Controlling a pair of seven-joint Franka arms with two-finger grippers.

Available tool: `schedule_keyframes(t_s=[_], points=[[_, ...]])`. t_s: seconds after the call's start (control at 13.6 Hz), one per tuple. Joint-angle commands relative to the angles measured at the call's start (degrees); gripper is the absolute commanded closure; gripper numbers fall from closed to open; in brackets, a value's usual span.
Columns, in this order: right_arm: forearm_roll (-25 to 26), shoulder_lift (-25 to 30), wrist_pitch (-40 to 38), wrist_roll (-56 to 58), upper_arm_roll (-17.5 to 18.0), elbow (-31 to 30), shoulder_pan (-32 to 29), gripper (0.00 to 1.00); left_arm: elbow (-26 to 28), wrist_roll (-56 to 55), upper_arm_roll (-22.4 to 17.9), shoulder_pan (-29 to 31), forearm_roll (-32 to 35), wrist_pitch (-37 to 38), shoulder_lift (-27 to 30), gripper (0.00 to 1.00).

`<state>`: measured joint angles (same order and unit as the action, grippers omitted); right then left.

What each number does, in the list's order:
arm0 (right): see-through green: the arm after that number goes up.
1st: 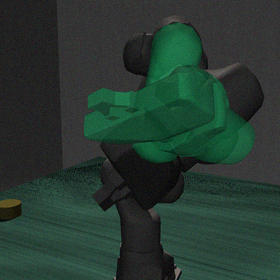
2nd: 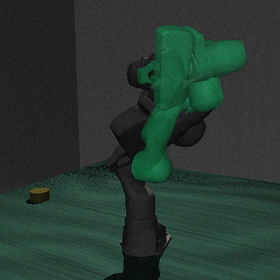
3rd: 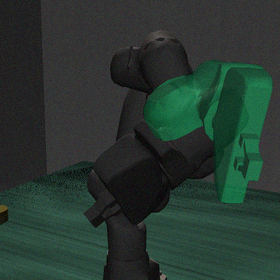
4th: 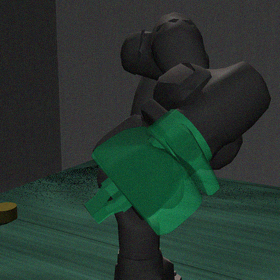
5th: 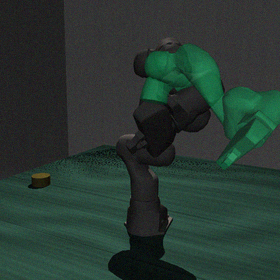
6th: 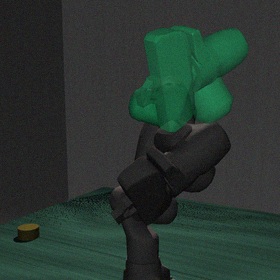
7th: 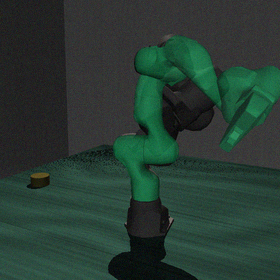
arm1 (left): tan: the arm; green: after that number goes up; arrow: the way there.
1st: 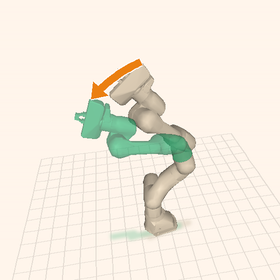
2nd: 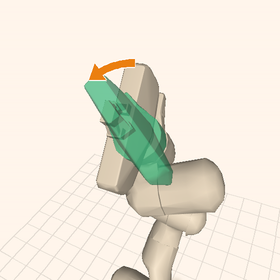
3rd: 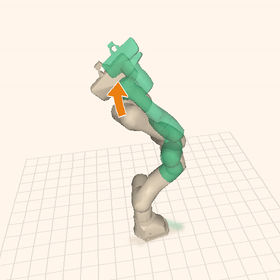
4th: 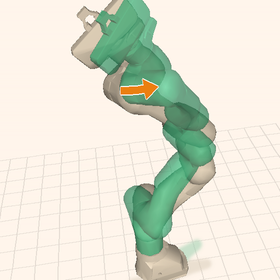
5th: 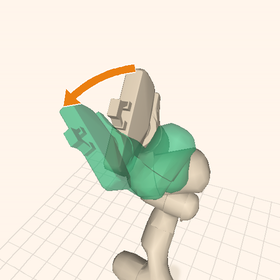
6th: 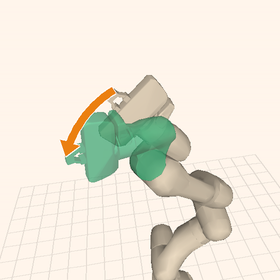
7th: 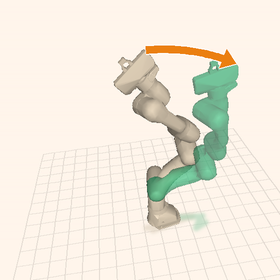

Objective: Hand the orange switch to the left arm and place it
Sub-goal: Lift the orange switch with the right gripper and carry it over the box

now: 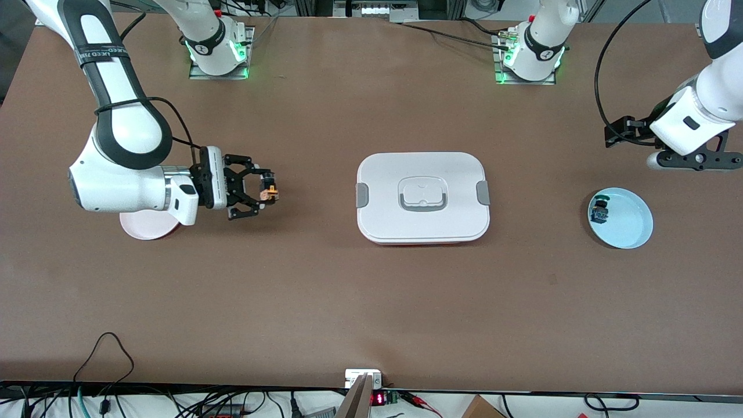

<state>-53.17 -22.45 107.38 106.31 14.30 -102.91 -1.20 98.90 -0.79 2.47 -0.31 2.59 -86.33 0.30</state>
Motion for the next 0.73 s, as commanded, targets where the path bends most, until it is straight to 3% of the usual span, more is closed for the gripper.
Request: schedule_keyframes(t_s=[0.0, 0.22, 0.29, 0.51, 0.66], points=[[-12.3, -0.3, -0.2, -0.3, 3.4, 1.0, 0.1, 1.0, -2.1, 1.1, 0.0, 0.0, -6.9, 4.3, -0.9, 0.0], [-26.0, -0.4, 1.9, 0.6, 3.6, 1.1, 3.8, 1.0, -2.9, 1.1, -0.6, 0.7, -19.9, 10.2, -3.0, 0.0], [-28.5, -0.4, 2.6, 1.1, 3.6, 1.2, 5.1, 1.0, -3.0, 1.1, -0.7, 1.7, -25.2, 10.4, -3.0, 0.0], [-35.5, -0.3, 11.2, 2.8, 3.7, 2.6, 11.5, 1.0, -2.9, 1.3, -0.7, 2.9, -42.5, 10.7, -5.5, 0.0], [-43.9, -1.2, 17.8, 5.0, 3.6, 5.9, 16.7, 1.0, -2.4, 1.4, -0.5, 2.9, -51.4, 9.7, -7.9, 0.0]])
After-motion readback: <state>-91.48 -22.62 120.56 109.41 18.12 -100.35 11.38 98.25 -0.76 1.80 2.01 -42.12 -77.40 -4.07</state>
